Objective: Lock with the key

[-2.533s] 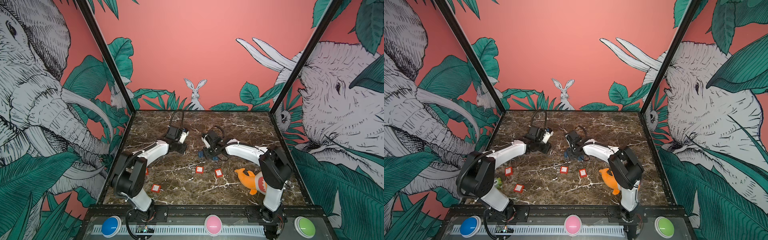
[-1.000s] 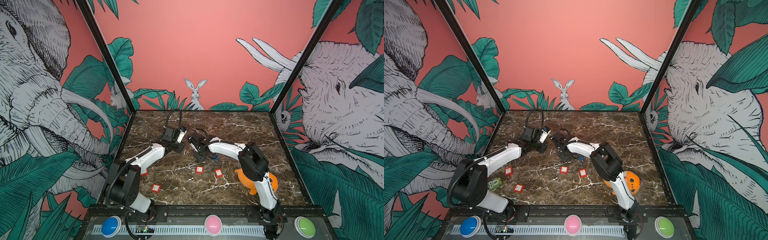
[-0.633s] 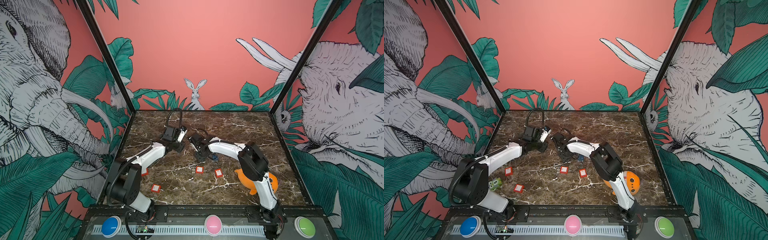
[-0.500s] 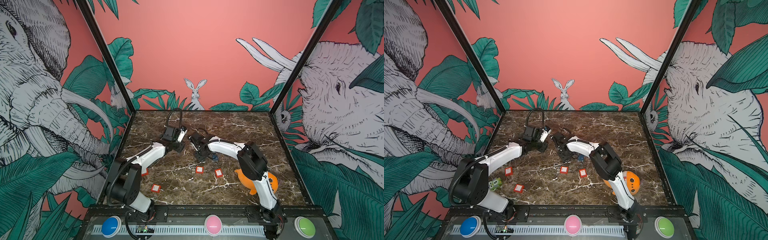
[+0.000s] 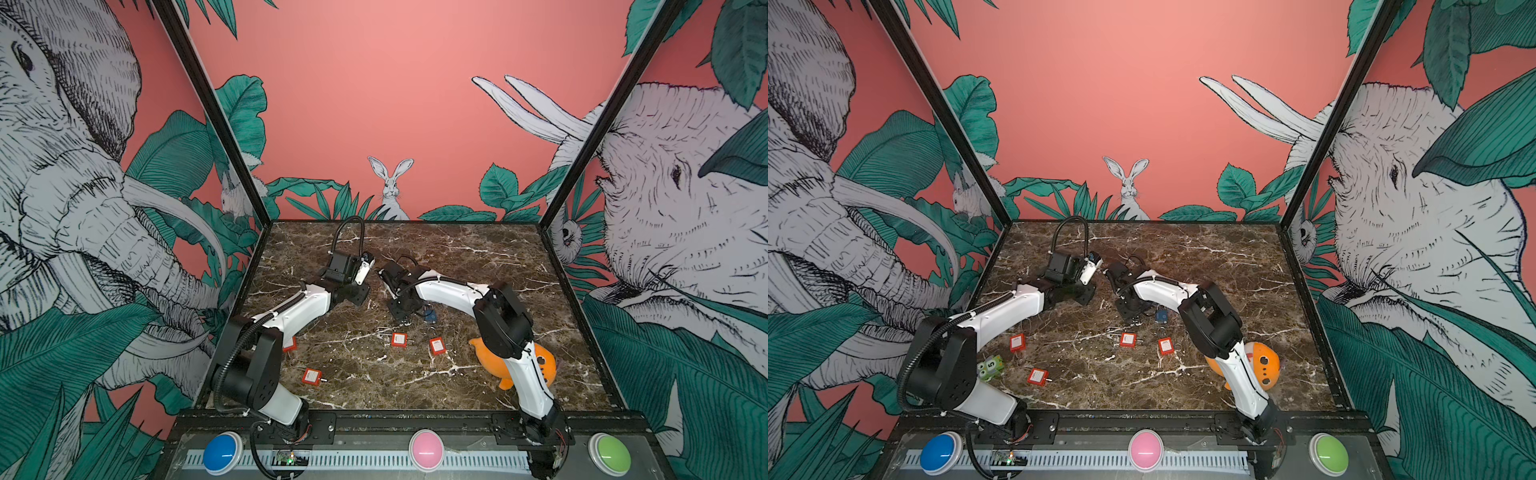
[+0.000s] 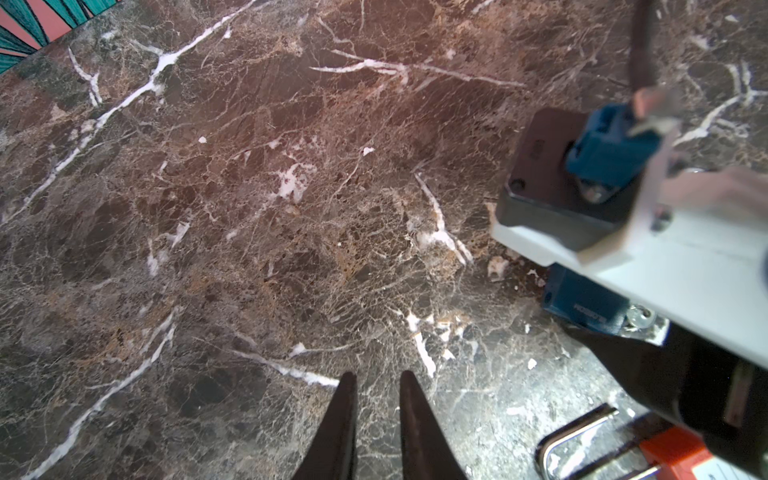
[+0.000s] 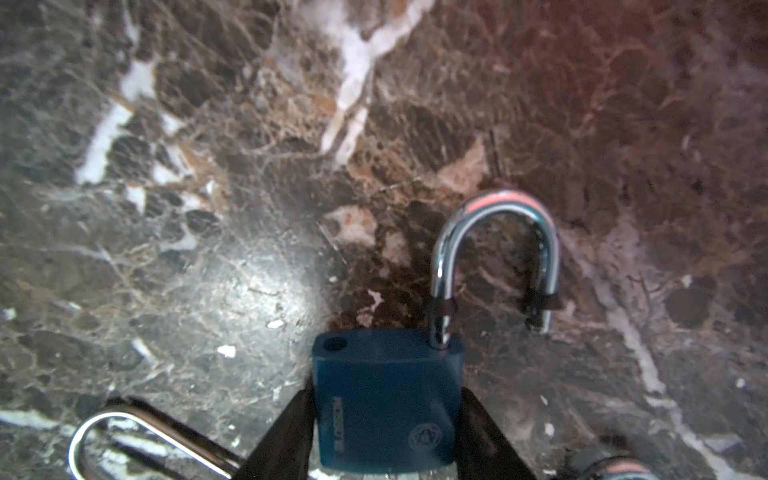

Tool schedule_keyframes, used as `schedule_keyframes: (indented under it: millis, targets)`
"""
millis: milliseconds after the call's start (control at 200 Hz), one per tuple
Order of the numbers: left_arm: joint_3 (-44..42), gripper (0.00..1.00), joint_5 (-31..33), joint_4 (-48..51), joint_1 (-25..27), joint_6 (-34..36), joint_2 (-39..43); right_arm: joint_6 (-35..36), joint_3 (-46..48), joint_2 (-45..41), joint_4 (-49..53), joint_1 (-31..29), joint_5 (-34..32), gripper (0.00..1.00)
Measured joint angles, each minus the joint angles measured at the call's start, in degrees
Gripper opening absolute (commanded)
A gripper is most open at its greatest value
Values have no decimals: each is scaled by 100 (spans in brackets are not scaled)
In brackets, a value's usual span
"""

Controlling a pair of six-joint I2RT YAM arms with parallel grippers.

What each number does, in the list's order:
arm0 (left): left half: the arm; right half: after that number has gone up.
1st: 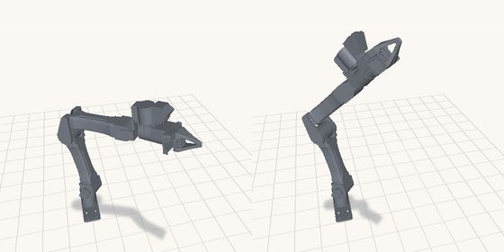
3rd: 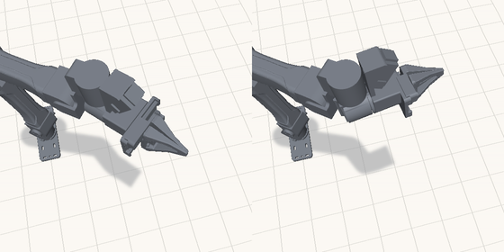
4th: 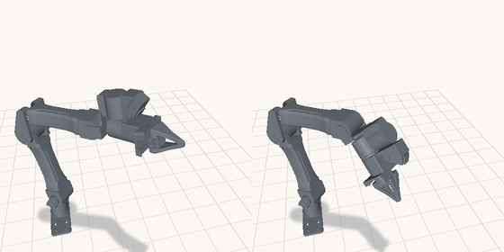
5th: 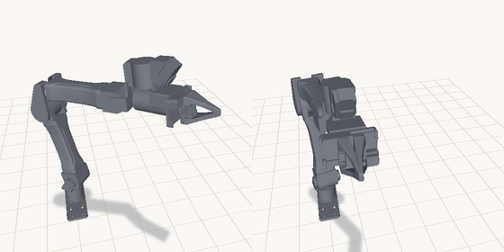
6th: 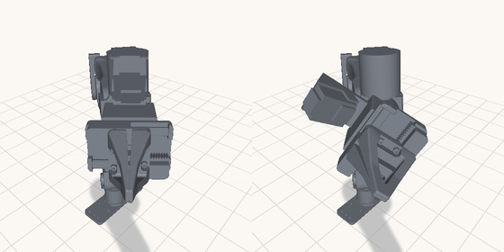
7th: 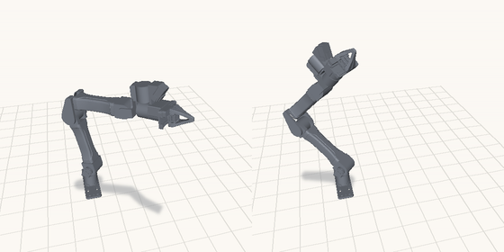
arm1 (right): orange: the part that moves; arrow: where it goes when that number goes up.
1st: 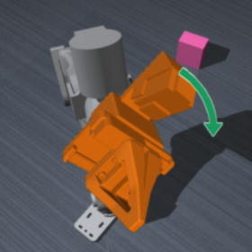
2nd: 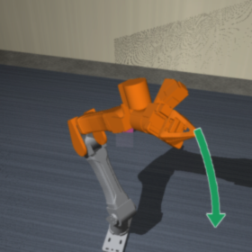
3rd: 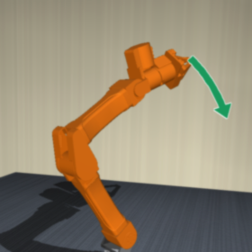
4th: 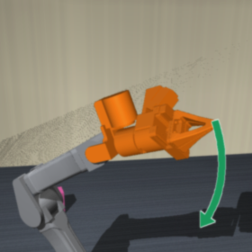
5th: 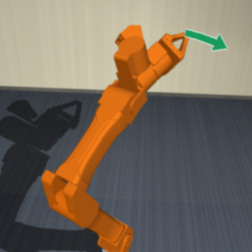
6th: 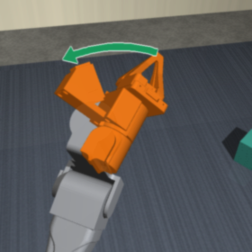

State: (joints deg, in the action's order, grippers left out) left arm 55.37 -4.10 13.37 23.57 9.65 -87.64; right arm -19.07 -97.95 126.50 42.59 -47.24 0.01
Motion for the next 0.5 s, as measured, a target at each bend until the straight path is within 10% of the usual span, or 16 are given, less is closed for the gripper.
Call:
schedule_keyframes:
  millis: [500]
  targets:
    - [-142,22,-24,-302,0,24,101,546,389,-221,-481,0,-26,32]
